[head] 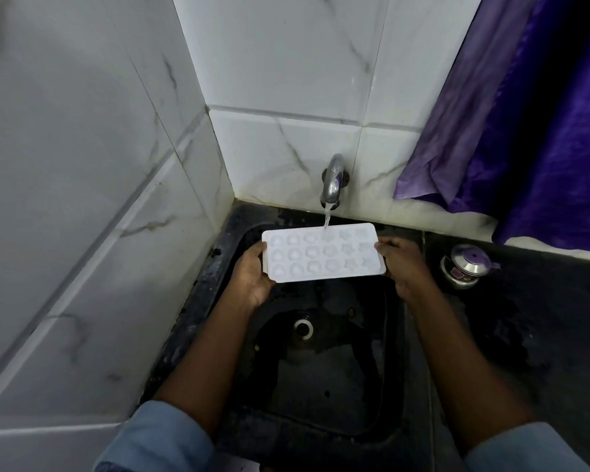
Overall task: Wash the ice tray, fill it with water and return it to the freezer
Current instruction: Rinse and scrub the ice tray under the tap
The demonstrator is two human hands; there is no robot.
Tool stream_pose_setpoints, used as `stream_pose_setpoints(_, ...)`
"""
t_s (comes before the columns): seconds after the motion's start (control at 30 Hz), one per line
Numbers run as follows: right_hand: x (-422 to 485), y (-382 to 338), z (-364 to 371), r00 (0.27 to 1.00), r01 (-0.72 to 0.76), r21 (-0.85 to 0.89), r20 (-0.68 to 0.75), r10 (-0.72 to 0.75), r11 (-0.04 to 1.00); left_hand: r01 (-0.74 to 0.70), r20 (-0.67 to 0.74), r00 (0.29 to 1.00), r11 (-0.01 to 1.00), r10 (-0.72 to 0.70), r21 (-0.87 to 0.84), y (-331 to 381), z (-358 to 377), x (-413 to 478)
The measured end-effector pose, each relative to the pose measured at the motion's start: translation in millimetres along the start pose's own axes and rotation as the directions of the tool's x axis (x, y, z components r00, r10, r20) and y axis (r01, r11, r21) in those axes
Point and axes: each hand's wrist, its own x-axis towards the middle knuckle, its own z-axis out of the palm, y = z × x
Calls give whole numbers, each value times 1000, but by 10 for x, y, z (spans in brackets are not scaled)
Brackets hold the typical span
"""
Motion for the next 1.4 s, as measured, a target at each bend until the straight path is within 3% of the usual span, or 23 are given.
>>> stream_pose_setpoints(0.37,66,1,-461,984,75,-106,-153,-91,992,72,56,995,992,-78,102,-151,409,-39)
stream_pose_setpoints(0.77,136,-91,-706,972,67,-164,-211,-101,984,63,83,993,981,-79,182,-225,638,-35)
stream_pose_setpoints(1.23,217,-258,-310,980,114,-57,-158,-122,992,35,79,996,998,-39,57,101,553,99)
stream_pose_setpoints(1.4,227,-300,-81,993,67,-20,-96,-68,998,-24,104,994,999,21,25,222,400,85)
